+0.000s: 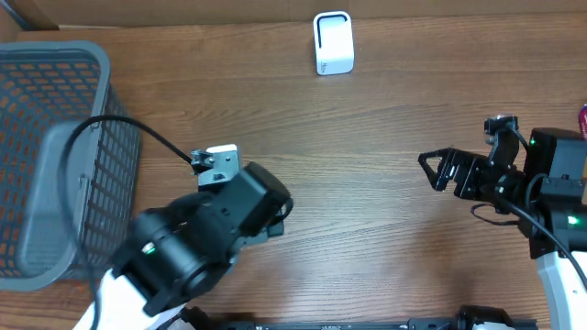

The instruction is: Scan the item barcode

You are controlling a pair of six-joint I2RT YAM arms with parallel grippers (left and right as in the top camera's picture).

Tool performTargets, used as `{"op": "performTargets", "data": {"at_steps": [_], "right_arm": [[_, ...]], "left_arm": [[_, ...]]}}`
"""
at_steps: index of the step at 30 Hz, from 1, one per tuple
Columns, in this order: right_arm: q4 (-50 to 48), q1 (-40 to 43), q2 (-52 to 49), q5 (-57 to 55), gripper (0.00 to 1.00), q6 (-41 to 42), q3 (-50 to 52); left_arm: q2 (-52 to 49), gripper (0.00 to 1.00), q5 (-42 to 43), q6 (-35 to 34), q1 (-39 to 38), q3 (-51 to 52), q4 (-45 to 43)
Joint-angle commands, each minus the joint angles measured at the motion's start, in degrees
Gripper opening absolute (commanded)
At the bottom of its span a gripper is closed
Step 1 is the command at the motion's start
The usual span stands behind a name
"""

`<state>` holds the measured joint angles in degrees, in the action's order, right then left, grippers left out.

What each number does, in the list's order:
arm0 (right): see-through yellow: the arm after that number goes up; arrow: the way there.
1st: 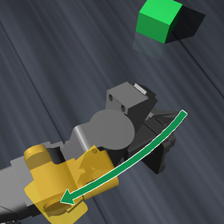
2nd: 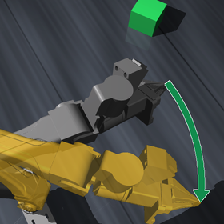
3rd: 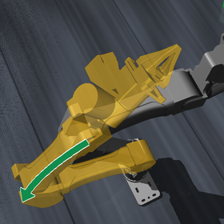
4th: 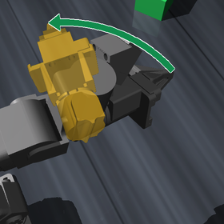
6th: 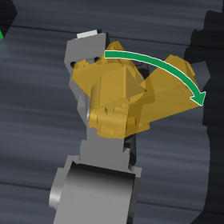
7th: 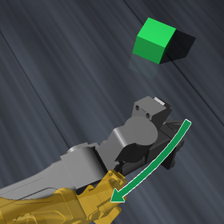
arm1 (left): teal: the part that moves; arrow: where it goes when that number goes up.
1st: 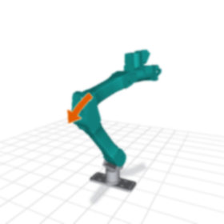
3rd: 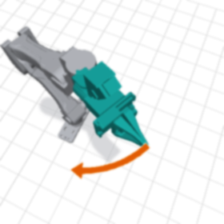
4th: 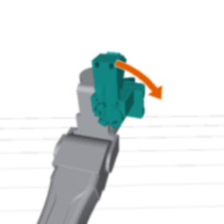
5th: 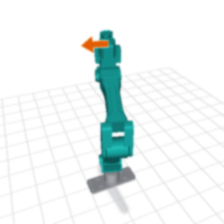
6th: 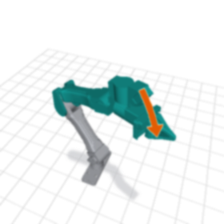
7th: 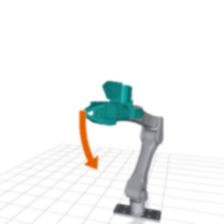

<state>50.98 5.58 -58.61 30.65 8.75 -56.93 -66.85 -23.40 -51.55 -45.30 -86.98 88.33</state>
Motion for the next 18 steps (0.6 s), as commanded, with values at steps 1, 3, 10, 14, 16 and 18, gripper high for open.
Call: {"op": "performTargets", "data": {"at_steps": [1,3,10,14,16,18], "right_arm": [[-2.45,-0.07,-1.22,0.31,1.00,-1.11,0.13],[-3.30,-0.04,-1.53,0.26,1.00,-1.14,0.13],[-7.43,-0.04,-1.51,0.28,1.00,-1.14,0.07],[-10.49,-0.04,-1.51,0.31,1.00,-1.11,0.07],[-11.34,-0.04,-1.51,0.31,1.00,-1.11,0.07],[-11.52,-0.04,-1.51,0.28,1.00,-1.11,0.07]], "left_arm": [[-2.19,1.00,-5.55,-4.63,-0.37,2.60,-1.03],[-3.78,1.00,-5.55,-4.61,-0.37,2.89,-0.98],[-9.49,1.00,-5.55,-3.76,-0.37,2.89,-0.85],[-12.46,1.00,-5.57,-3.76,-0.37,2.89,-1.84],[-13.03,1.00,-5.70,-3.74,-0.37,2.86,-2.82],[-12.76,1.00,-5.68,-3.69,-0.37,2.69,-3.82]]}}
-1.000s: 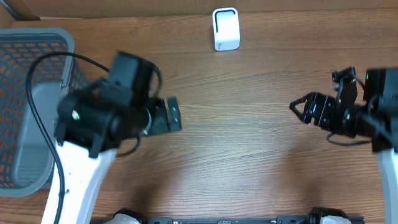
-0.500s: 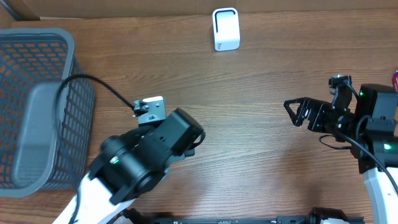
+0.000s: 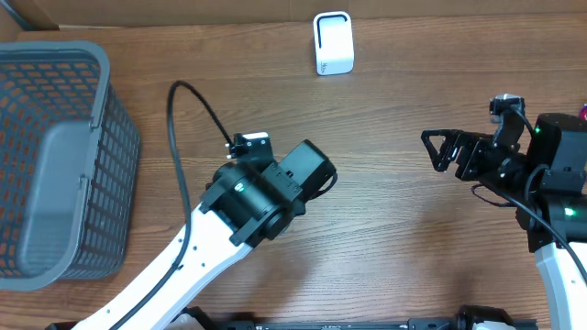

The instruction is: Scan the item barcode

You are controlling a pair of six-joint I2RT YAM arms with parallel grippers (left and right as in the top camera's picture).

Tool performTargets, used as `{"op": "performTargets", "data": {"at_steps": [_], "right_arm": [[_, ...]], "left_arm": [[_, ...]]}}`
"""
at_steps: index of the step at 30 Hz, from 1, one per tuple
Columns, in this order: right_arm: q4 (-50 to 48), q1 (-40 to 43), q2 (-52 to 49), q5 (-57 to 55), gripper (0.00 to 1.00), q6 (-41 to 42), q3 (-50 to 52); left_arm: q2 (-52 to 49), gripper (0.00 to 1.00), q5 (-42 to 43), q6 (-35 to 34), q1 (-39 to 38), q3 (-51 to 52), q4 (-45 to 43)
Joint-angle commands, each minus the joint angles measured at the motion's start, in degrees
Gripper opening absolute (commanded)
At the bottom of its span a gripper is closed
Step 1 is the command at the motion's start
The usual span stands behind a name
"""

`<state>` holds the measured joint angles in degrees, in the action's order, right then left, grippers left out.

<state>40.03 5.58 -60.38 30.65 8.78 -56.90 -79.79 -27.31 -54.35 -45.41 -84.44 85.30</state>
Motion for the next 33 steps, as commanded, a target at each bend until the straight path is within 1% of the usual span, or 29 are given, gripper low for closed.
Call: {"op": "performTargets", "data": {"at_steps": [1,2,3,4,5,7,9,10,12,15,20,25,33], "right_arm": [[-0.52,-0.04,0.26,0.28,1.00,-1.14,0.04],[-0.33,-0.04,0.26,0.31,1.00,-1.16,0.04],[-0.15,-0.04,0.26,0.28,1.00,-1.16,0.04],[-0.09,-0.04,0.26,0.28,1.00,-1.16,0.04],[-0.09,-0.04,0.24,0.28,1.00,-1.16,0.04],[-0.11,-0.04,0.24,0.28,1.00,-1.16,0.04],[-0.11,-0.04,0.24,0.28,1.00,-1.16,0.04],[-0.11,-0.04,0.24,0.31,1.00,-1.14,0.04],[-0.11,-0.04,0.24,0.31,1.00,-1.14,0.04],[-0.11,-0.04,0.24,0.31,1.00,-1.14,0.04],[-0.11,-0.04,0.24,0.31,1.00,-1.14,0.04],[-0.13,-0.04,0.24,0.28,1.00,-1.16,0.04],[-0.11,-0.04,0.24,0.28,1.00,-1.14,0.07]], "left_arm": [[0.61,1.00,-1.75,-0.24,-0.26,-0.09,-1.49],[1.49,1.00,-0.92,3.08,-0.26,-0.26,-3.52],[2.58,1.00,0.76,8.00,-0.24,-0.26,-6.03],[4.07,1.00,3.63,14.60,-0.15,-0.26,-9.27],[5.07,1.00,5.66,18.32,0.04,-0.26,-10.99],[8.37,1.00,14.21,30.14,1.33,-0.26,-15.69],[10.97,1.00,21.73,37.51,3.45,-0.26,-17.59],[13.25,1.00,27.80,43.12,6.23,-0.26,-17.86],[15.23,1.00,32.33,47.06,9.44,-0.24,-17.25],[17.90,1.00,36.20,50.12,14.91,-0.09,-15.85],[19.34,1.00,35.65,50.12,20.28,-0.02,-13.51],[18.49,1.00,33.68,50.12,20.92,-0.02,-12.44],[15.72,1.00,33.46,50.12,20.92,-0.02,-12.46]]}}
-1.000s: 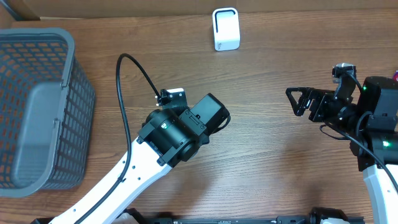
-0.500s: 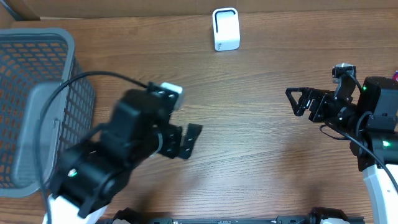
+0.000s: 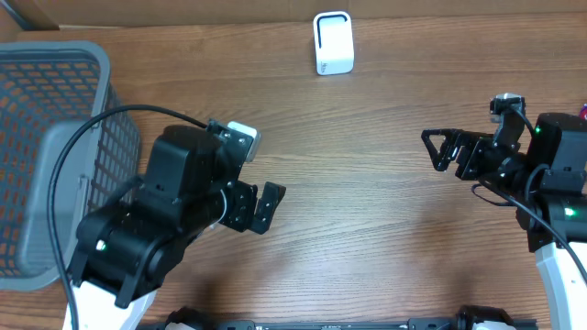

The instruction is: Scan the item barcode

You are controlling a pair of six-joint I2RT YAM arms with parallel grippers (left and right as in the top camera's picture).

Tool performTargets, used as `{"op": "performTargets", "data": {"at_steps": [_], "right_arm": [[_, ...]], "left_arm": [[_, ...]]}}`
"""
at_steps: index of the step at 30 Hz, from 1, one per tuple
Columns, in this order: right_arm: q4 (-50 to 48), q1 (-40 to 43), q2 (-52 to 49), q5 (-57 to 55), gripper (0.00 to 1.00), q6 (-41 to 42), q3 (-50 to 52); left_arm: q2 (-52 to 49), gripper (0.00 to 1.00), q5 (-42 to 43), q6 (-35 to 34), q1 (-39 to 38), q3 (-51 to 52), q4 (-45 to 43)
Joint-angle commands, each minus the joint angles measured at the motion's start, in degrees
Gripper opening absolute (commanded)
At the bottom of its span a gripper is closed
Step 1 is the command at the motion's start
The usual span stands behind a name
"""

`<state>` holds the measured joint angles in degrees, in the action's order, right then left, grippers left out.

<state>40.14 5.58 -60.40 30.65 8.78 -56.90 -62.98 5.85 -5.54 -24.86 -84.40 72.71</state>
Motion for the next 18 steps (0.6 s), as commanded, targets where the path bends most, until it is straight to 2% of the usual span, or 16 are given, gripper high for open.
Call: {"op": "performTargets", "data": {"at_steps": [1,13,18], "right_arm": [[-0.22,-0.04,0.26,0.28,1.00,-1.14,0.07],[-0.22,-0.04,0.26,0.31,1.00,-1.16,0.07],[-0.24,-0.04,0.26,-0.59,1.00,-1.16,0.07]], "left_arm": [[-1.53,1.00,0.31,1.29,0.37,-0.07,0.13],[-8.07,1.00,0.35,1.20,0.37,-0.07,0.09],[-10.58,1.00,3.98,-0.24,0.37,-0.09,-0.24]]}}
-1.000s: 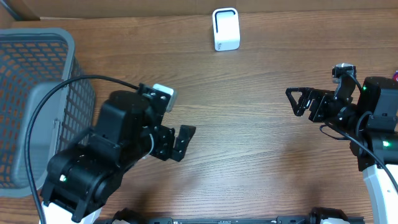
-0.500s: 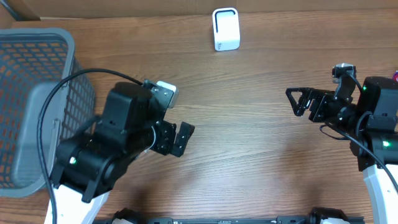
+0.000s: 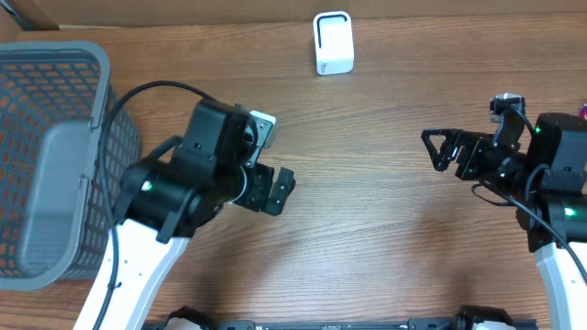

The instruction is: Scan the item barcode

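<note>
A white barcode scanner (image 3: pixel 333 42) stands at the far edge of the table, middle. No item with a barcode shows clearly; only a sliver of something red (image 3: pixel 583 115) peeks in at the right edge. My left gripper (image 3: pixel 275 189) hovers over the table left of centre, well in front of the scanner, its dark fingers (image 3: pixel 285 189) apart with nothing between them. My right gripper (image 3: pixel 438 151) hangs at the right, pointing left, open and empty.
A grey mesh basket (image 3: pixel 101 82) with a broad grey handle (image 3: pixel 55 202) fills the left side. The left arm's black cable (image 3: pixel 147 90) arcs over the basket's right wall. Brown wooden tabletop (image 3: pixel 367 238) lies between the two arms.
My left arm has shifted a little to the right and farther from the front edge, so its gripper sits closer to the table's middle. The right arm has not moved.
First my left arm was bunched low at the front left. Then it reached out toward the table's middle. After that it was back near the basket with fingers apart, and now it is slightly right again. My right gripper stayed open at the right throughout.
</note>
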You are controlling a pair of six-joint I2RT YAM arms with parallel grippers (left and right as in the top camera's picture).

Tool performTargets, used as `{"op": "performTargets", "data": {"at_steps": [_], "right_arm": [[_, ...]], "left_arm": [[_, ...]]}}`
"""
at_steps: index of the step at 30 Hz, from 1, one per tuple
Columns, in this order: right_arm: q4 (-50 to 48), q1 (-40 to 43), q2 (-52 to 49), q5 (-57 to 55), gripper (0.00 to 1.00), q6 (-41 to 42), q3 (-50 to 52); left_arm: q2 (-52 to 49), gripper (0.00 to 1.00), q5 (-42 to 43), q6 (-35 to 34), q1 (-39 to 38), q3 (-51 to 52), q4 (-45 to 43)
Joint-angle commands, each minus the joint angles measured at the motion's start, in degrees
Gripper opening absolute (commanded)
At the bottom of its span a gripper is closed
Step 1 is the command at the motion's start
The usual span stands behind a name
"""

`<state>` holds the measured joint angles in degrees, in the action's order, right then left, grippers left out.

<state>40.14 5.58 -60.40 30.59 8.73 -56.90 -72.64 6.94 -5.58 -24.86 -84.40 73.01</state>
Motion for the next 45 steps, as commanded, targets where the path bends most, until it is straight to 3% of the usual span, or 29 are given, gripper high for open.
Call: {"op": "performTargets", "data": {"at_steps": [1,6,16,45], "right_arm": [[-0.24,-0.04,0.26,-0.52,1.00,-1.11,0.07],[-0.22,-0.04,0.26,-0.52,1.00,-1.11,0.07],[-0.22,-0.04,0.26,-0.52,1.00,-1.11,0.07],[-0.22,-3.72,-5.33,-0.98,1.00,-1.11,0.09]], "left_arm": [[-0.92,1.00,3.26,-0.02,0.37,-0.09,-0.61],[2.23,1.00,3.45,3.96,-0.70,-0.09,-0.11],[7.91,1.00,-0.09,3.91,-0.68,-0.09,2.58],[-1.68,1.00,-0.07,3.91,-0.68,-0.07,3.06]]}}
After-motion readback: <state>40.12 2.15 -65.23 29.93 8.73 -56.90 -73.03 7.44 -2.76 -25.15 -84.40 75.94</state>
